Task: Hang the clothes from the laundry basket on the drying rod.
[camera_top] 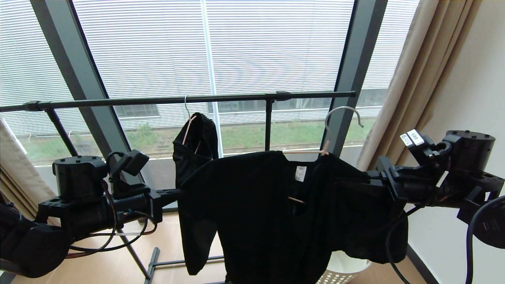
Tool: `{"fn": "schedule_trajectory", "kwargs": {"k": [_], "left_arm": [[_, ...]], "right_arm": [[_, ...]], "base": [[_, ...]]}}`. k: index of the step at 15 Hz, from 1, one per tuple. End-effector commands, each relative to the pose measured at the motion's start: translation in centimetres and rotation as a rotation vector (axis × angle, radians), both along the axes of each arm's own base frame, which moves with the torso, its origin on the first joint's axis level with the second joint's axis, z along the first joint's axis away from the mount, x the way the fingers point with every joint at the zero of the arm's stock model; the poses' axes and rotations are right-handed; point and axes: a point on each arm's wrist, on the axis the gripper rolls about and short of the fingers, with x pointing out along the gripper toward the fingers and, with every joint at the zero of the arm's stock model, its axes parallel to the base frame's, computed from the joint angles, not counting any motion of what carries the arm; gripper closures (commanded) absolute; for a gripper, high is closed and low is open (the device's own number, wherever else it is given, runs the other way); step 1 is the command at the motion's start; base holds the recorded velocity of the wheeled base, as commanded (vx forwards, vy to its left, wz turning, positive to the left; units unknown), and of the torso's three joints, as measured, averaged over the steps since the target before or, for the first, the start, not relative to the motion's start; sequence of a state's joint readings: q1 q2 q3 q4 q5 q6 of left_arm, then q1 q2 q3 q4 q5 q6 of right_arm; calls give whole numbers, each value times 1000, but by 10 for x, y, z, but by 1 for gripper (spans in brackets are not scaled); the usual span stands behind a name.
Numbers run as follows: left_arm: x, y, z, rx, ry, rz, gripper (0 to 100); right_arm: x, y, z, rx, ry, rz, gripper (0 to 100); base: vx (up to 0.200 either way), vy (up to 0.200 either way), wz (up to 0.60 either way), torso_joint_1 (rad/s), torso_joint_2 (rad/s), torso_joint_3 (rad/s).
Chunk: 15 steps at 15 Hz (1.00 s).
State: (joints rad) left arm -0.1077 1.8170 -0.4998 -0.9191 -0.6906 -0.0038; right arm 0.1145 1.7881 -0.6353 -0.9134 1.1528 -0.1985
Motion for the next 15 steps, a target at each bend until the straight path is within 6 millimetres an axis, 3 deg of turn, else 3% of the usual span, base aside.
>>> {"fn": "schedule_trajectory", "kwargs": {"k": [1,15], "left_arm": [[0,1,0,0,0,2,100],[0,2,0,-1,2,9,100]], "right_arm": [[-1,-2,3,1,-11,-3,100],[0,-9,5,8,-17,-1,100]], "base": [[0,0,0,0,0,0],[0,0,0,0,0,0]]}}
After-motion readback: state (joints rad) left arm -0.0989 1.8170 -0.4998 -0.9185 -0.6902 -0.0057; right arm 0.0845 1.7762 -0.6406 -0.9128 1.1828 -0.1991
